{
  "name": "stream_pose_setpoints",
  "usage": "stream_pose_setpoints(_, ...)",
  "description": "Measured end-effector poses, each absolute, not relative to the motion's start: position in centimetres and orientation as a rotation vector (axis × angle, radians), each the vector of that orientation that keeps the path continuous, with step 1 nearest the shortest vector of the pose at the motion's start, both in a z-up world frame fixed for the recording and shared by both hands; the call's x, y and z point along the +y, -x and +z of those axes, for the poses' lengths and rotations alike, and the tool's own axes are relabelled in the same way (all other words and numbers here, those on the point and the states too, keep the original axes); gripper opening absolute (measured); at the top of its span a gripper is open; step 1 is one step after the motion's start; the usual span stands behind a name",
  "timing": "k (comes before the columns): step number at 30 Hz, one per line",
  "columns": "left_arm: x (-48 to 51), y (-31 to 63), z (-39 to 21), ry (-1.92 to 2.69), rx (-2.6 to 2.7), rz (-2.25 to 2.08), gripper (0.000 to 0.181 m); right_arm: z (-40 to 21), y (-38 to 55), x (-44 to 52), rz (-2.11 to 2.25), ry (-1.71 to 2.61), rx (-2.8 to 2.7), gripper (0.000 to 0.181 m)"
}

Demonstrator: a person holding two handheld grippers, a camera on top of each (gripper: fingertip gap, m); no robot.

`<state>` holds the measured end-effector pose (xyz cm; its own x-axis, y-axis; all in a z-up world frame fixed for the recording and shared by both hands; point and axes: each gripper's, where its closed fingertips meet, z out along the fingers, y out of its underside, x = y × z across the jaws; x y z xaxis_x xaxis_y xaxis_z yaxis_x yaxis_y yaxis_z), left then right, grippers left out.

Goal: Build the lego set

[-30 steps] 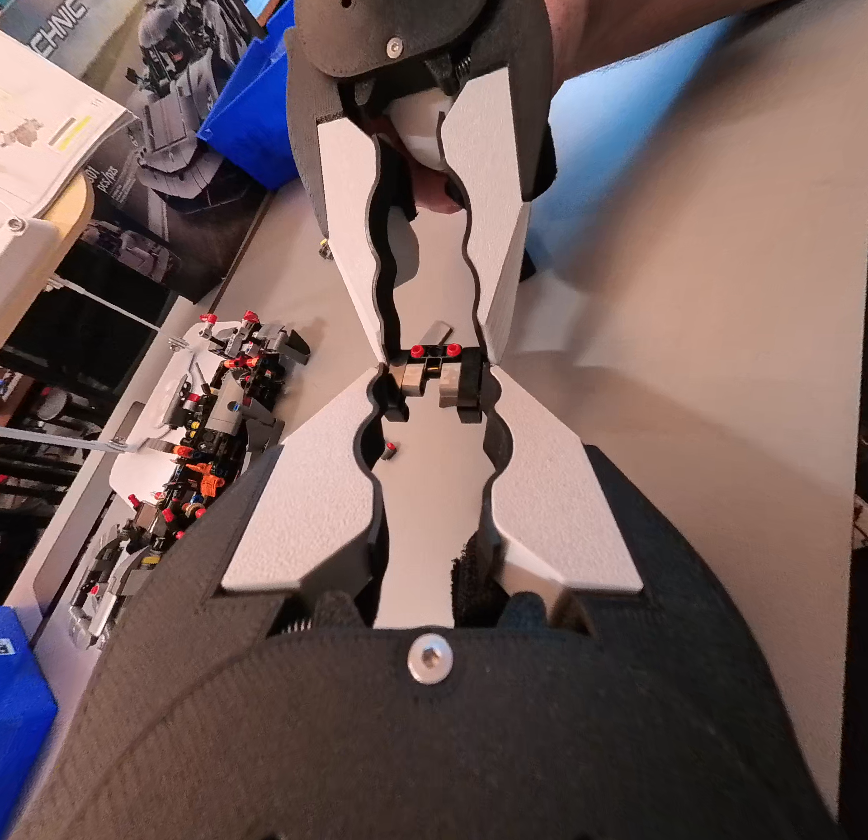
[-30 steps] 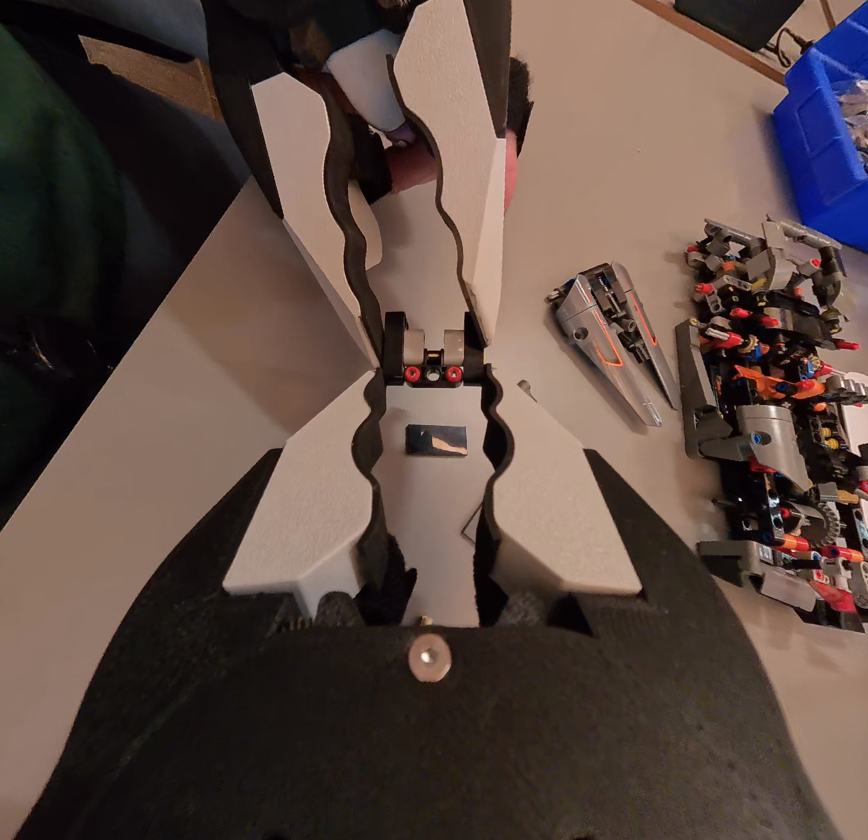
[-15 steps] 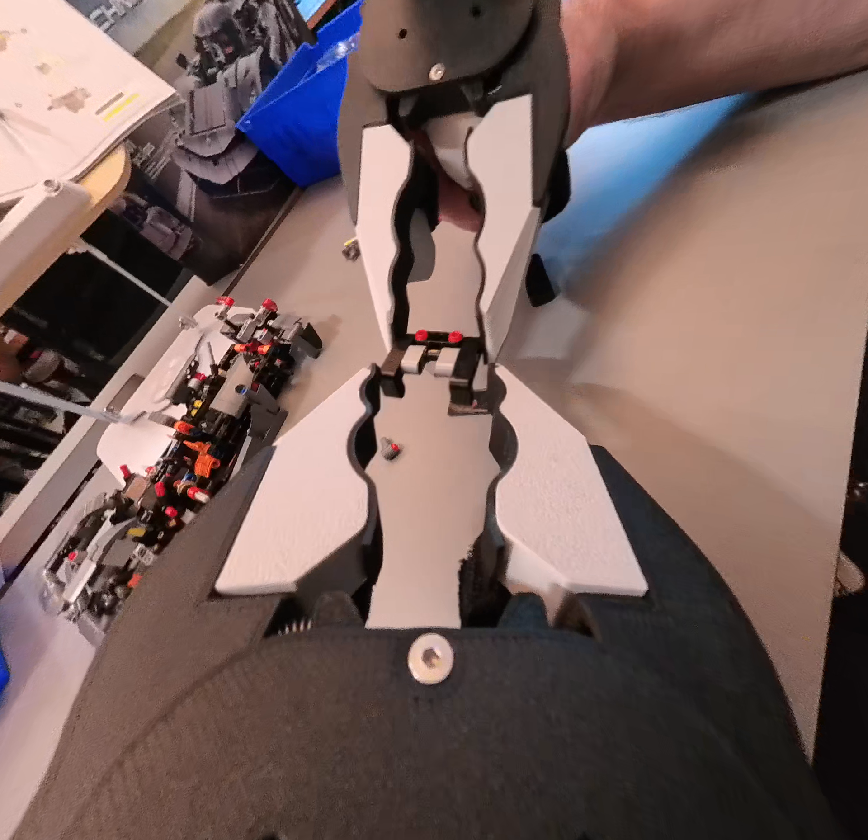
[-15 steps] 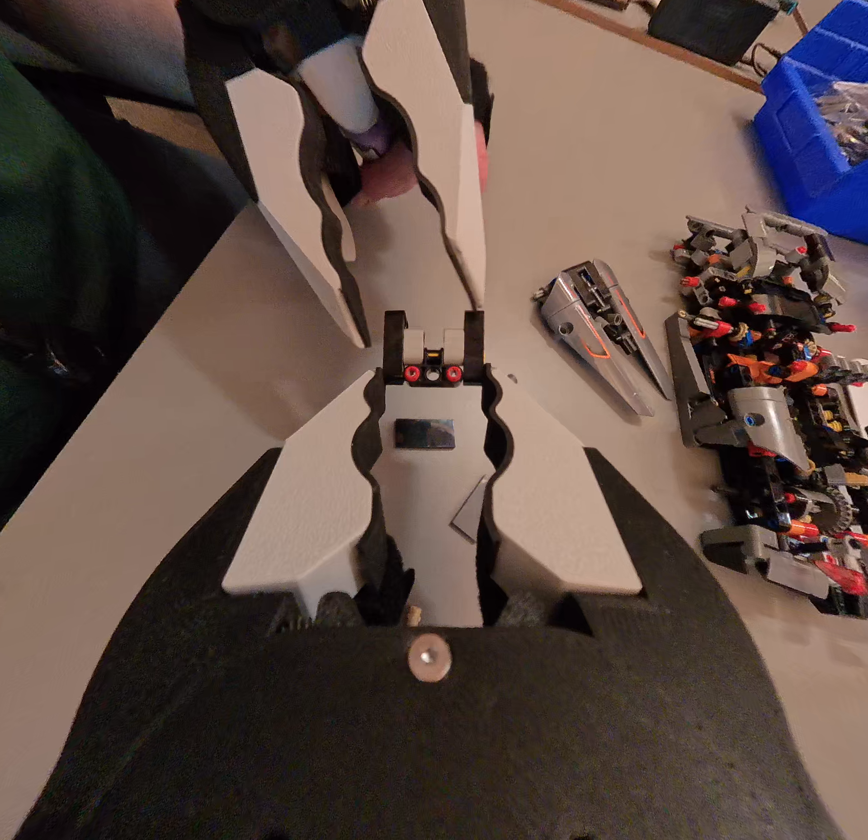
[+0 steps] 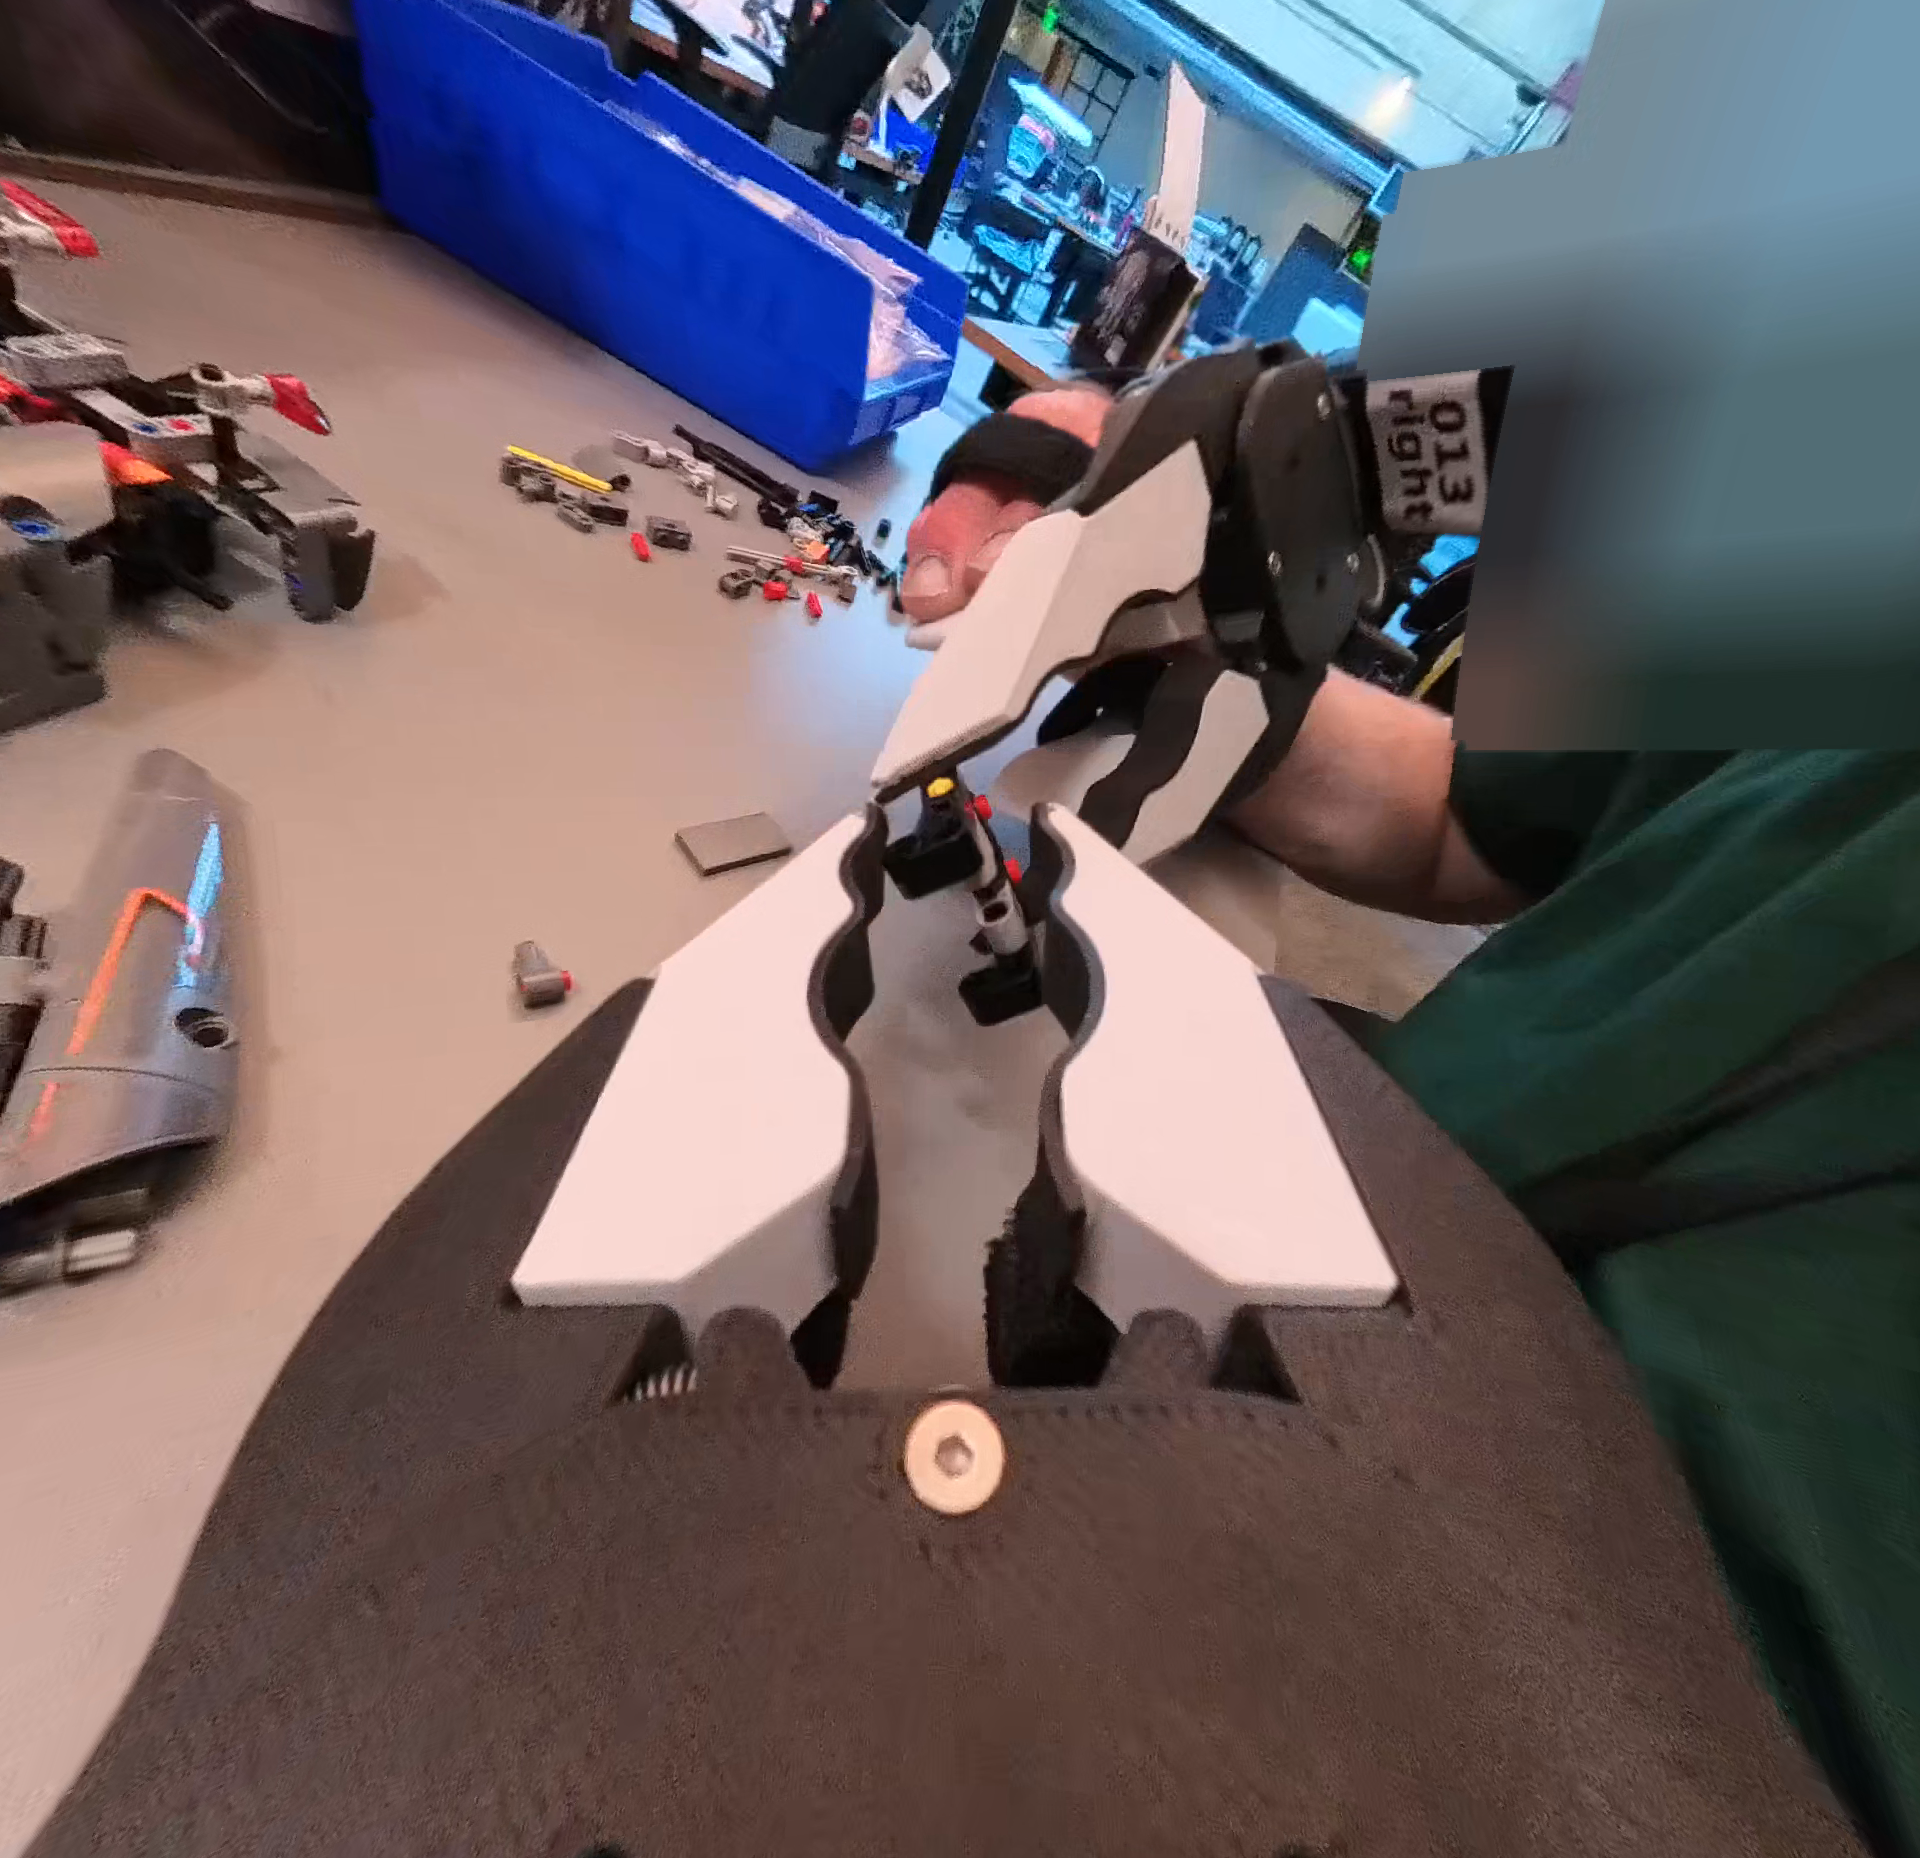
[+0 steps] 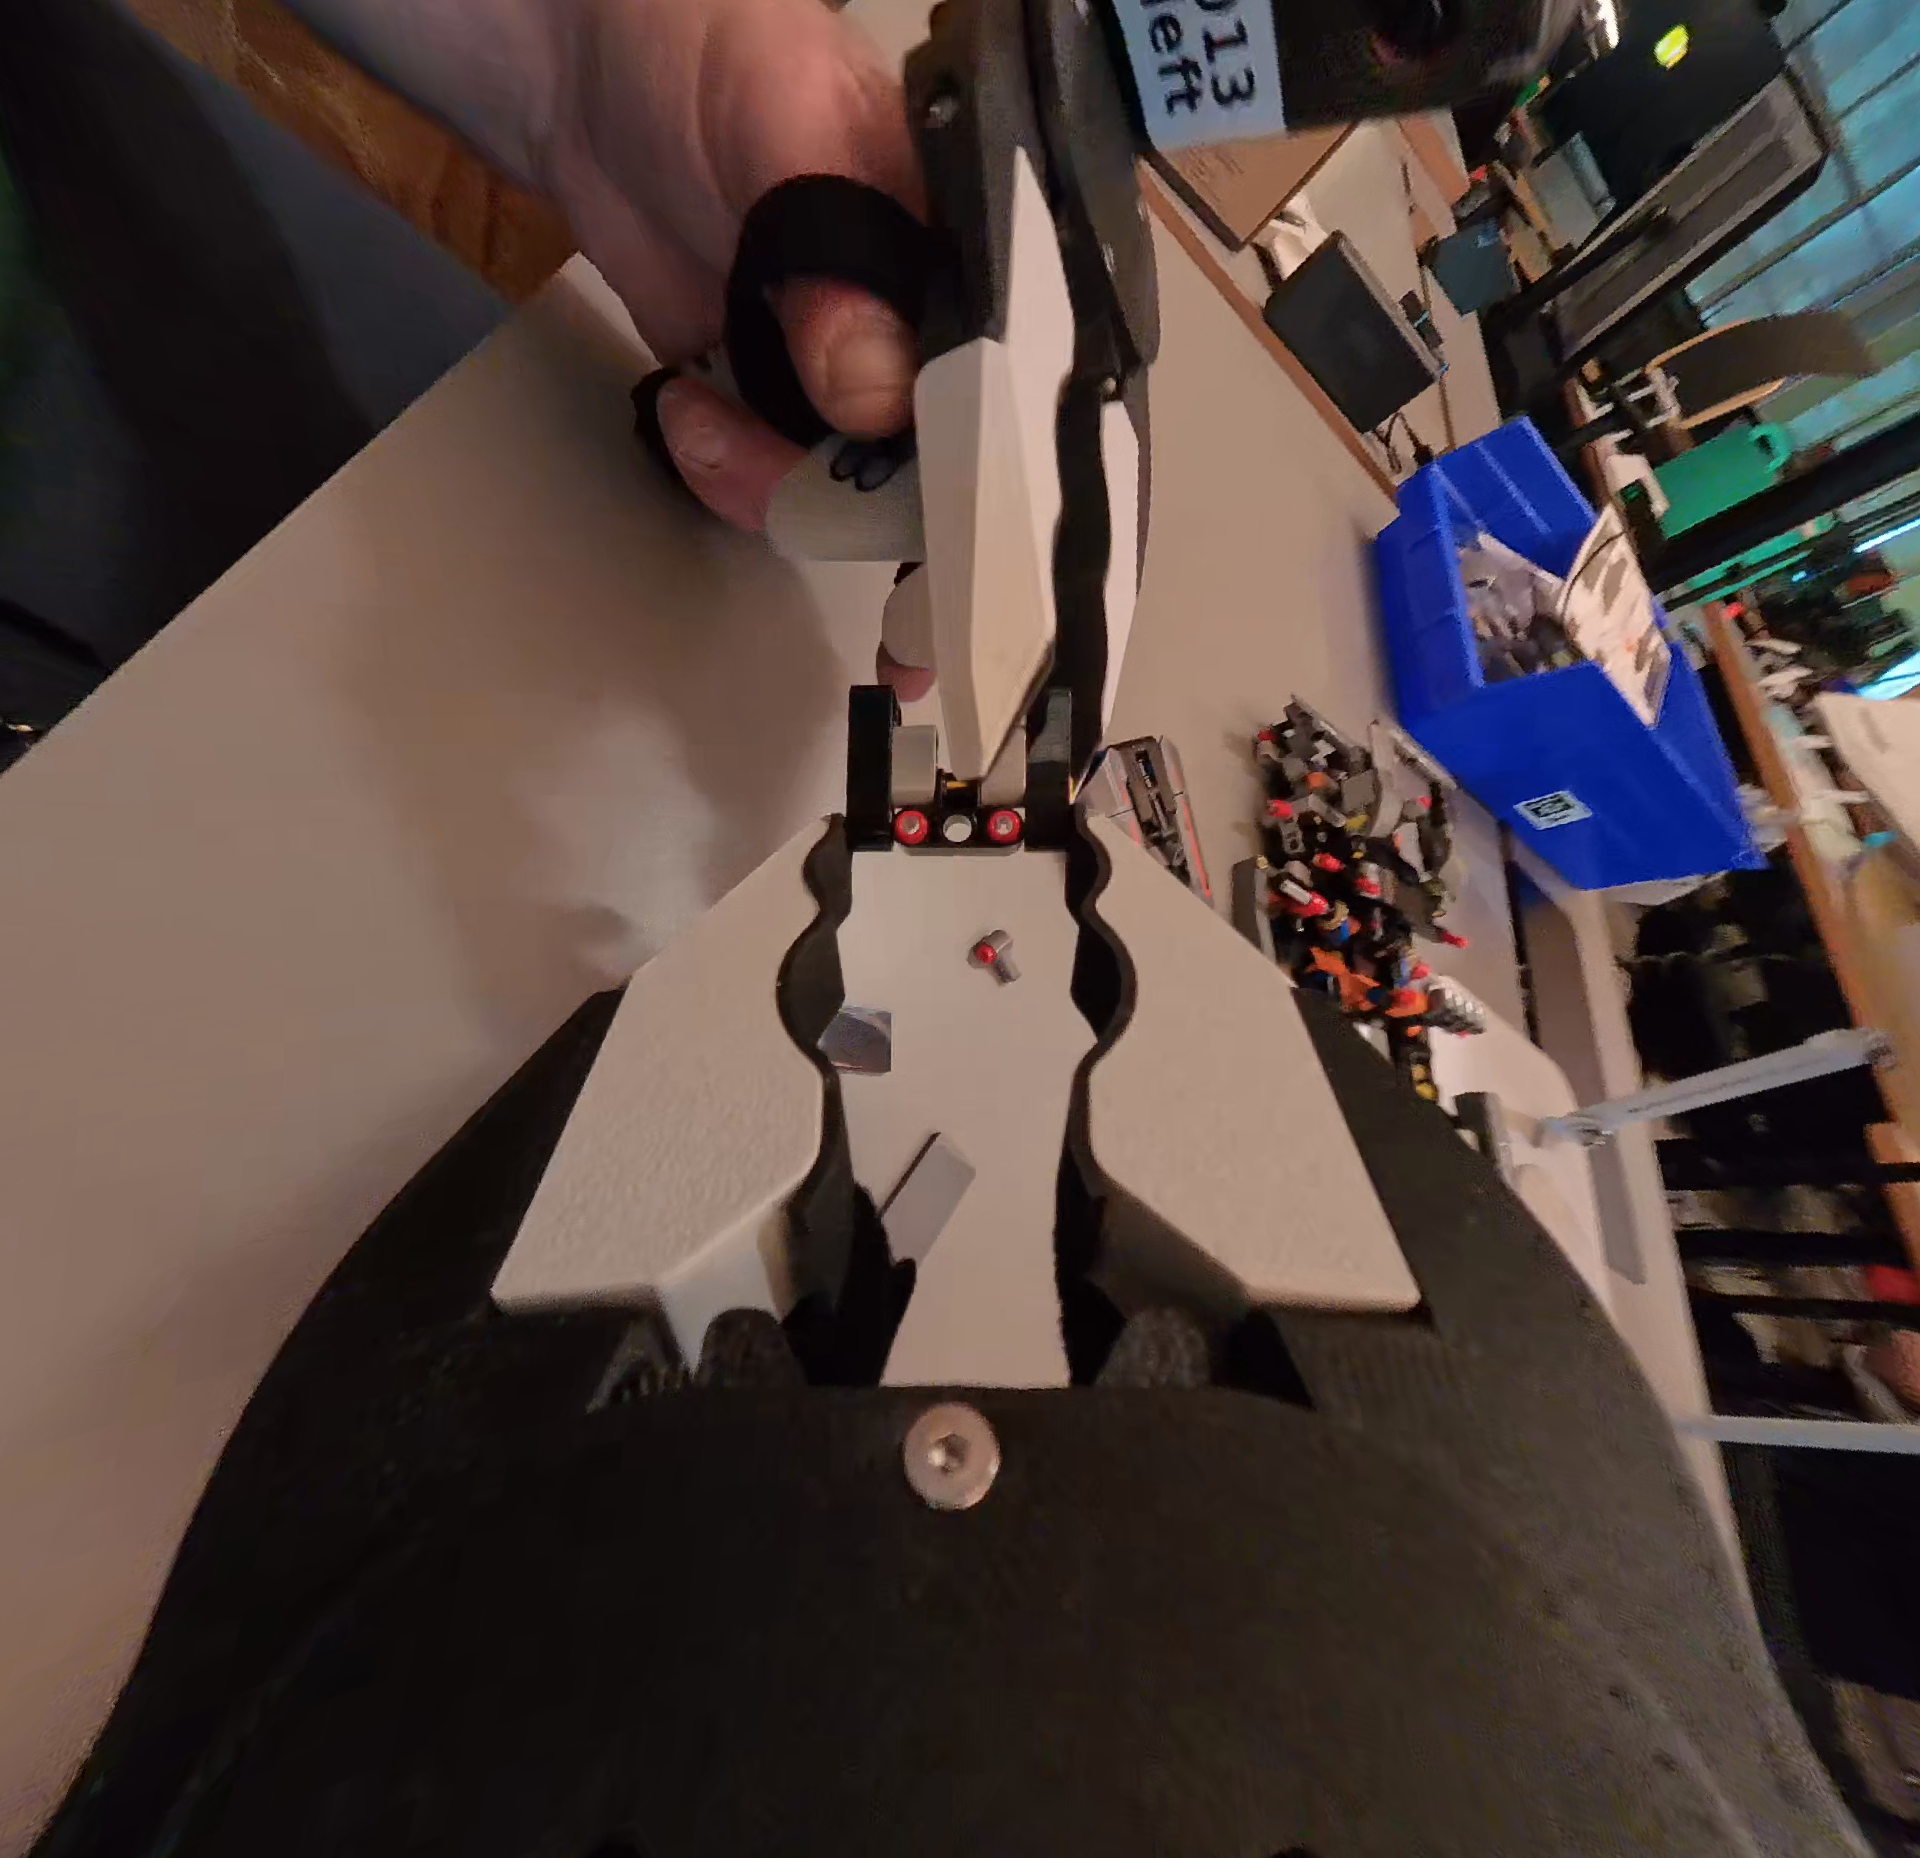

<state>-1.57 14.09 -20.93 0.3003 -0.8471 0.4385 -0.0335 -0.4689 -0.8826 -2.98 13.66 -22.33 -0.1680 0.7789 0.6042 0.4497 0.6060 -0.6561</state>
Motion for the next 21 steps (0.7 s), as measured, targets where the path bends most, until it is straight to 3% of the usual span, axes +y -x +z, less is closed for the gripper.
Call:
stream_pose_setpoints(1, 14.2, 1.5, -21.0, 1.758, 0.795, -1.250, 0.017, -22.3, 3.1, 13.6, 0.371, 0.979, -1.808, 0.040)
stream_pose_setpoints(14, 14.9, 2.0, -20.4, 1.692, 0.765, -1.193, 0.014, -21.8, 3.0, 14.6, 0.297, 0.977, -1.762, 0.040)
stream_pose_setpoints(16, 15.3, 2.6, -19.8, 1.641, 0.768, -1.092, 0.014, -21.4, 2.8, 15.1, 0.336, 1.011, -1.727, 0.054)
stream_pose_setpoints(21, 15.6, 3.4, -18.9, 1.509, 0.896, -0.784, 0.014, -21.4, 2.3, 16.2, 0.383, 1.088, -1.692, 0.053)
